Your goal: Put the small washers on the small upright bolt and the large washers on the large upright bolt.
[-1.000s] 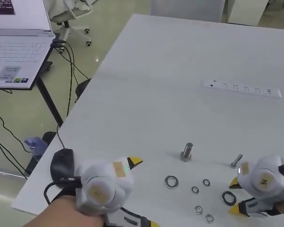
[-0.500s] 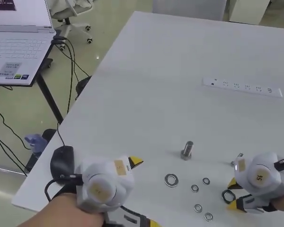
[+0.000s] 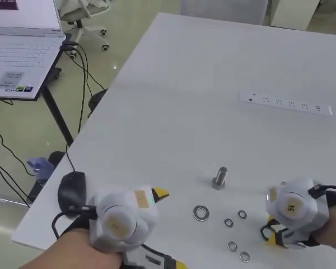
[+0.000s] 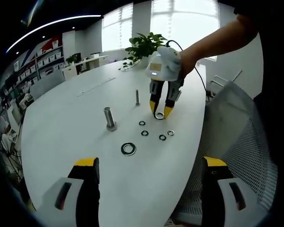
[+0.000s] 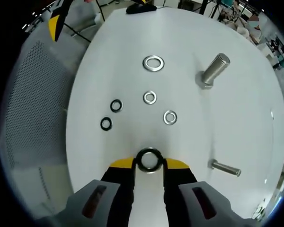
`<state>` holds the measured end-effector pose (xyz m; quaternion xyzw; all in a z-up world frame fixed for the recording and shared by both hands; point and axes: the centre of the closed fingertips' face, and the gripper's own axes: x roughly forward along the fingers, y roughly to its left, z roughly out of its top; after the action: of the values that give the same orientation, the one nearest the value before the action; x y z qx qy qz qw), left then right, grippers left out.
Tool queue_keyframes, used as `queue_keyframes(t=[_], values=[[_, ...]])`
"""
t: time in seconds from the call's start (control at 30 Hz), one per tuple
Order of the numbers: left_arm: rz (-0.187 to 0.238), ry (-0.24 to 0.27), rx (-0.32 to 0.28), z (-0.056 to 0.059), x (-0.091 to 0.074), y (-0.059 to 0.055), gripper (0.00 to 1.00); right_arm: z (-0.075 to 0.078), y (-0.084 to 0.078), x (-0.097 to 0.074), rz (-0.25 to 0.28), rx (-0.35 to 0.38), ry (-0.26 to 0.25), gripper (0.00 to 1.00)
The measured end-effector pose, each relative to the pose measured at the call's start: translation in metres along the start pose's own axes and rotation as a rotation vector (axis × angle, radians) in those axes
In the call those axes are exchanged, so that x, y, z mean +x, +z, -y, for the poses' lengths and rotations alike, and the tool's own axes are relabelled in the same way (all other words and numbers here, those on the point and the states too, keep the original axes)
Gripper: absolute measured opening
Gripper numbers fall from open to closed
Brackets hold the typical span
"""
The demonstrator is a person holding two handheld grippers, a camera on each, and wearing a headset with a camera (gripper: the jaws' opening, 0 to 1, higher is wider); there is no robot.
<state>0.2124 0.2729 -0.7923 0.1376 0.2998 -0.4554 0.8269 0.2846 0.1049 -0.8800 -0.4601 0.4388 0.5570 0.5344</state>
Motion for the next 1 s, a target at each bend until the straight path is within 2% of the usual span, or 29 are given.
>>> queue_keyframes(t=[0.13,0.27,0.43,0.63,1.0], values=[[-0.007,-0.005,-0.001,0.002,0.0,-0.002,0.88,0.0,-0.001,0.0,-0.001,0.005,0.003,0.21],[0.003,-0.008,-0.01,0.003,-0.003,-0.001,0.88,0.0,0.0,-0.001,-0.015,-0.007,0.012,0.21],[-0.001,-0.002,-0.003,0.003,-0.003,-0.001,0.88,0.0,0.003,-0.003,-0.001,0.028,0.025,0.21],[-0.003,-0.001,0.004,0.002,-0.002,0.001,0.87,-0.001,0.003,-0.013,0.008,0.038,0.035,0.21],[0.017,0.01,0.01,-0.002,0.002,0.006,0.89,0.003,0.002,-0.041,0.021,0.073,0.037,0.21]])
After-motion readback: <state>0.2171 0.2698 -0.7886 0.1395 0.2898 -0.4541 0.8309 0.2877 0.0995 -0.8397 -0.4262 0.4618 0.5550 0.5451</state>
